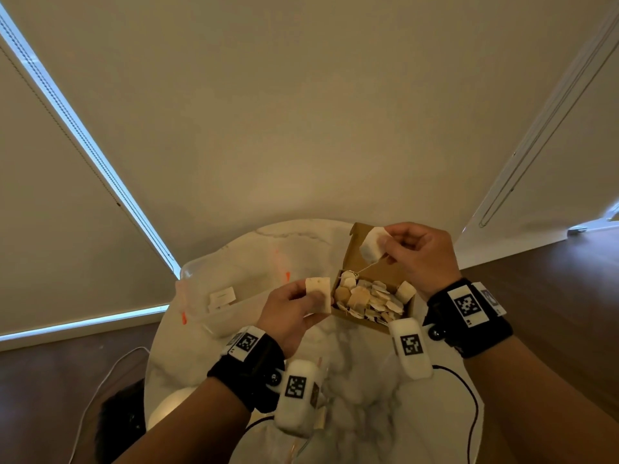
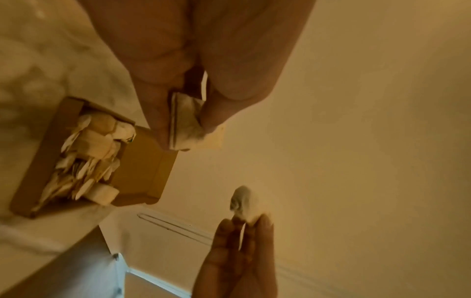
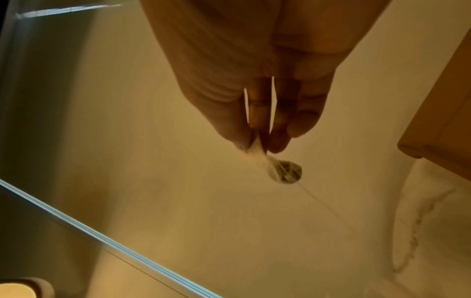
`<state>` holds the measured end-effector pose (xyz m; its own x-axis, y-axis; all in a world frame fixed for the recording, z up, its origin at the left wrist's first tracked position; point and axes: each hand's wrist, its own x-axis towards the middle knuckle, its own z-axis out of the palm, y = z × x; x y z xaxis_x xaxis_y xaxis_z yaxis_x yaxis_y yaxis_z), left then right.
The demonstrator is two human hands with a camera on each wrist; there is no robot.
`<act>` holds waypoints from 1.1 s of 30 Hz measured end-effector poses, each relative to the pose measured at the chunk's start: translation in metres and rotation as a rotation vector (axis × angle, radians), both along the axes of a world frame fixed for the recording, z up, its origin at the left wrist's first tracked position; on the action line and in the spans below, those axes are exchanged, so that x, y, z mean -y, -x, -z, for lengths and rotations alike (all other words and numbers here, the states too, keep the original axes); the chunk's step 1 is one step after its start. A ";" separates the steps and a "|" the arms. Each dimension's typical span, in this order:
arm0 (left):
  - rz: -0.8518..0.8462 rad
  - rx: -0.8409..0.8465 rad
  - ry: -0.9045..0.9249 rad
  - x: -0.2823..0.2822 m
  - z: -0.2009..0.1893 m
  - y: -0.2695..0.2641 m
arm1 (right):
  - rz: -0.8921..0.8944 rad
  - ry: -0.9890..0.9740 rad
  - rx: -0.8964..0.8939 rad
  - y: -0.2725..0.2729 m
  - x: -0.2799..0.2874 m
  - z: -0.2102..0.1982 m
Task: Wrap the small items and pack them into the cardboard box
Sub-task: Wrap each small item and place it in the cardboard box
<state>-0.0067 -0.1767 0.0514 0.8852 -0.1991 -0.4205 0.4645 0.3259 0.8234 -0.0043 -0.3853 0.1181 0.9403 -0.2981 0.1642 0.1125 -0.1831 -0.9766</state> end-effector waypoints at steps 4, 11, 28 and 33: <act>-0.065 -0.161 0.146 -0.005 -0.003 -0.005 | 0.032 0.039 -0.009 -0.001 0.010 0.005; 0.047 0.356 -0.290 -0.001 -0.014 -0.005 | -0.128 0.209 -0.155 0.009 -0.007 0.017; 0.066 0.478 -0.560 0.011 -0.008 -0.022 | -0.209 0.367 -0.226 -0.017 0.010 0.035; 0.036 0.367 -0.672 -0.024 0.016 -0.012 | -0.024 0.568 -0.348 -0.052 0.048 0.065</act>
